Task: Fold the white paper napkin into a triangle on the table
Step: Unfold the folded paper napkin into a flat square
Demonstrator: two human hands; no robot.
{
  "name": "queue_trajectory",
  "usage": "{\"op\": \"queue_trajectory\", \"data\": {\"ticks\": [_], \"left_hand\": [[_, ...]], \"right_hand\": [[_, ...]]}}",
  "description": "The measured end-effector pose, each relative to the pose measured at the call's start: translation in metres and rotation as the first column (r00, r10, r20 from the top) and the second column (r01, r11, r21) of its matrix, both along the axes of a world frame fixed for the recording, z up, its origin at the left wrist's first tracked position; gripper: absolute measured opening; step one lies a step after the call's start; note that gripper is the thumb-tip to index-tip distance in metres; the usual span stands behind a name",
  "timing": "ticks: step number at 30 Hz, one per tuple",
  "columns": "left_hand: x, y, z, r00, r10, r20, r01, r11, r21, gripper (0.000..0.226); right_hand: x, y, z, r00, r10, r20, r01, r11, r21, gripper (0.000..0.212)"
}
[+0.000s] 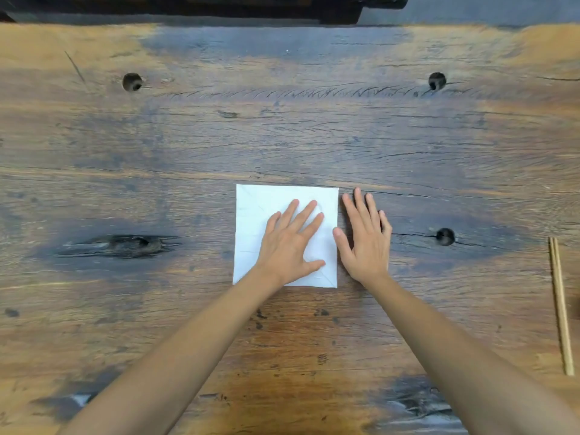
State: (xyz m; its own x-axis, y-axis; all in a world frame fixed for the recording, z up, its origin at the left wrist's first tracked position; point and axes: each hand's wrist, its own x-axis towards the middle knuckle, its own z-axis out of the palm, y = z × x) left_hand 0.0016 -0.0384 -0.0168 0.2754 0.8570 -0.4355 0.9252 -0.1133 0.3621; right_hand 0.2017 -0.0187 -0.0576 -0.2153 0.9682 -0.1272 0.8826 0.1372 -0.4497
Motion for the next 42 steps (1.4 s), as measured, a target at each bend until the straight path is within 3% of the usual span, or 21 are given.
{"op": "queue_trajectory", "data": {"ticks": [3, 7, 14, 24, 26, 29, 32, 37, 42], "left_hand": [[0.004, 0.004, 0.006, 0.997, -0.002, 0.083, -0.003, 0.998, 0.057, 0.099], [-0.031, 0.011, 0.011, 0.988, -0.017, 0.153, 0.008, 0.998, 0.059, 0.112], [-0.108, 0.012, 0.0, 0.982, -0.168, -0.085, 0.157, 0.979, -0.128, 0.16], [-0.136, 0.007, -0.006, 0.967, -0.188, -0.173, 0.177, 0.981, -0.077, 0.177], [-0.13, 0.006, -0.001, 0.971, -0.184, -0.153, 0.176, 0.982, -0.063, 0.167], [-0.105, -0.001, 0.003, 0.995, -0.096, -0.009, 0.096, 0.992, 0.085, 0.114], [-0.071, -0.005, -0.001, 0.996, -0.042, 0.075, 0.028, 0.984, 0.175, 0.074], [-0.044, -0.009, -0.023, 0.992, 0.111, 0.065, -0.121, 0.978, 0.17, 0.068], [-0.05, -0.016, -0.044, 0.991, 0.128, -0.031, -0.118, 0.965, 0.233, 0.072]], "right_hand": [[-0.001, 0.003, 0.01, 0.995, 0.022, -0.098, -0.03, 0.997, -0.071, 0.069], [-0.005, 0.009, 0.02, 0.954, 0.3, -0.015, -0.3, 0.952, -0.061, 0.098], [0.011, 0.026, 0.018, 0.801, 0.568, 0.188, -0.533, 0.821, -0.206, 0.134], [0.019, 0.031, 0.02, 0.759, 0.604, 0.243, -0.552, 0.795, -0.252, 0.142], [0.018, 0.03, 0.025, 0.796, 0.567, 0.212, -0.512, 0.818, -0.263, 0.128], [-0.001, 0.024, 0.031, 0.901, 0.414, 0.131, -0.395, 0.906, -0.149, 0.089], [-0.04, 0.01, 0.03, 0.959, 0.258, 0.12, -0.256, 0.966, -0.029, 0.068], [-0.067, -0.01, 0.01, 0.961, 0.186, 0.203, -0.176, 0.982, -0.065, 0.067], [-0.059, -0.013, -0.005, 0.963, 0.132, 0.235, -0.125, 0.991, -0.043, 0.079]]}}
